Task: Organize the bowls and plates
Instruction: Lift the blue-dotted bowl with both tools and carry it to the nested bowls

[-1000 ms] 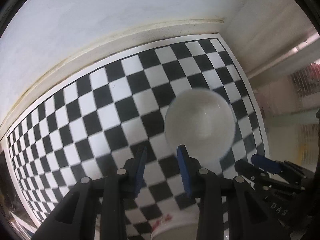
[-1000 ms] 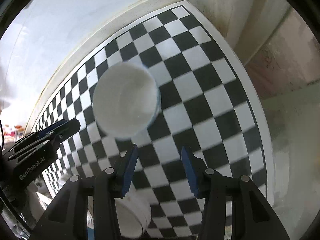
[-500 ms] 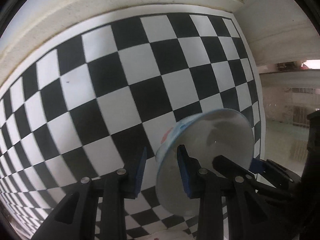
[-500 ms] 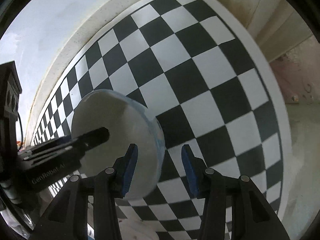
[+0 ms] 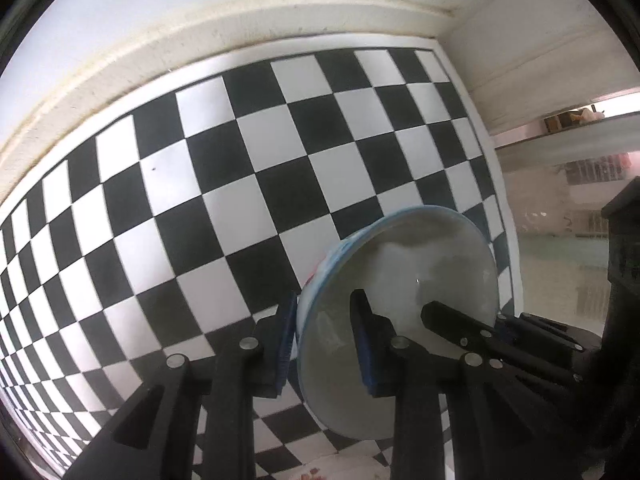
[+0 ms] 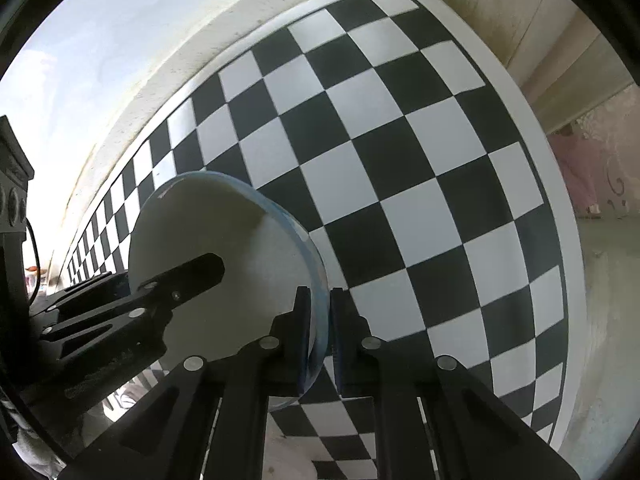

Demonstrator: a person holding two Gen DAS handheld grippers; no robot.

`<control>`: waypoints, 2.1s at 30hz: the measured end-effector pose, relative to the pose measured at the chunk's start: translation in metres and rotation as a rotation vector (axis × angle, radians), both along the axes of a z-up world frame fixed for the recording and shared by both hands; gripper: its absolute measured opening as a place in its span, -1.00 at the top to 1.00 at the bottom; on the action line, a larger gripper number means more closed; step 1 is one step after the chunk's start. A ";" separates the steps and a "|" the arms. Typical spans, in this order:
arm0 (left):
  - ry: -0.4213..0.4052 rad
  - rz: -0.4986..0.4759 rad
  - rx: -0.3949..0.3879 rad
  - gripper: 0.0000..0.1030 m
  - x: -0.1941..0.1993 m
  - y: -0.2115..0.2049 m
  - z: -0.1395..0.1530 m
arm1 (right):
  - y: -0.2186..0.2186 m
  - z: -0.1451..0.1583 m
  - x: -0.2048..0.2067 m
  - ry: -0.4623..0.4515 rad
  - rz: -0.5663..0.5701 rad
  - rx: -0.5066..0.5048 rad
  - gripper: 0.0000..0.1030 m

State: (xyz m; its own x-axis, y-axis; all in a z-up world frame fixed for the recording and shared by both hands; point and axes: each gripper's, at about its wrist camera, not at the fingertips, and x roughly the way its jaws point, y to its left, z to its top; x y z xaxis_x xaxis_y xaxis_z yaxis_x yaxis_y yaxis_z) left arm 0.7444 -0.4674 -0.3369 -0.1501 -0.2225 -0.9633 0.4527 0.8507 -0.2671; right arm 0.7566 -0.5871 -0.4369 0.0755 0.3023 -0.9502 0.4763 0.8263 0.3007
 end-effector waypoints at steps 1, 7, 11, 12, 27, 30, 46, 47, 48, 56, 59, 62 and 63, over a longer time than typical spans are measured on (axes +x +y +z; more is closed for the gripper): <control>-0.005 -0.003 -0.003 0.52 -0.002 0.002 0.005 | 0.001 0.005 -0.002 -0.007 0.003 -0.001 0.80; -0.042 -0.004 -0.021 0.52 -0.016 0.017 0.034 | 0.016 0.032 -0.014 -0.050 0.015 -0.002 0.80; -0.067 -0.007 -0.031 0.52 -0.028 0.028 0.050 | 0.022 0.050 -0.027 -0.077 0.014 0.000 0.80; -0.069 -0.005 -0.032 0.52 -0.031 0.032 0.054 | 0.025 0.054 -0.029 -0.082 0.015 -0.001 0.80; -0.142 -0.017 -0.035 0.52 -0.103 0.070 0.092 | 0.076 0.103 -0.102 -0.142 0.052 -0.015 0.80; -0.140 -0.021 -0.033 0.52 -0.115 0.077 0.093 | 0.076 0.106 -0.118 -0.144 0.055 -0.014 0.80; -0.085 -0.055 0.024 0.52 -0.172 0.101 0.071 | 0.101 0.088 -0.180 -0.087 0.074 0.021 0.80; -0.080 -0.055 0.029 0.52 -0.174 0.102 0.069 | 0.103 0.084 -0.183 -0.078 0.074 0.026 0.80; -0.075 -0.054 0.036 0.52 -0.176 0.103 0.066 | 0.104 0.081 -0.185 -0.073 0.075 0.028 0.80; -0.039 -0.044 0.072 0.52 -0.178 0.104 0.048 | 0.109 0.062 -0.186 -0.031 0.090 0.045 0.80; -0.024 -0.040 0.083 0.53 -0.177 0.107 0.042 | 0.112 0.058 -0.184 -0.011 0.108 0.044 0.80; -0.008 -0.029 0.071 0.53 -0.176 0.108 0.040 | 0.116 0.055 -0.180 0.009 0.120 0.035 0.80; -0.002 -0.029 0.070 0.52 -0.175 0.108 0.039 | 0.116 0.055 -0.179 0.014 0.124 0.035 0.80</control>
State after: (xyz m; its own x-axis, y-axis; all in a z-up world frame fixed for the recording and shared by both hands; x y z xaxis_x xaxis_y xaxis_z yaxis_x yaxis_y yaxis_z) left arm 0.5694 -0.3590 -0.2974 -0.1531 -0.1499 -0.9768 0.4779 0.8539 -0.2060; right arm 0.5774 -0.4714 -0.3821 0.0221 0.3418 -0.9395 0.3758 0.8680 0.3246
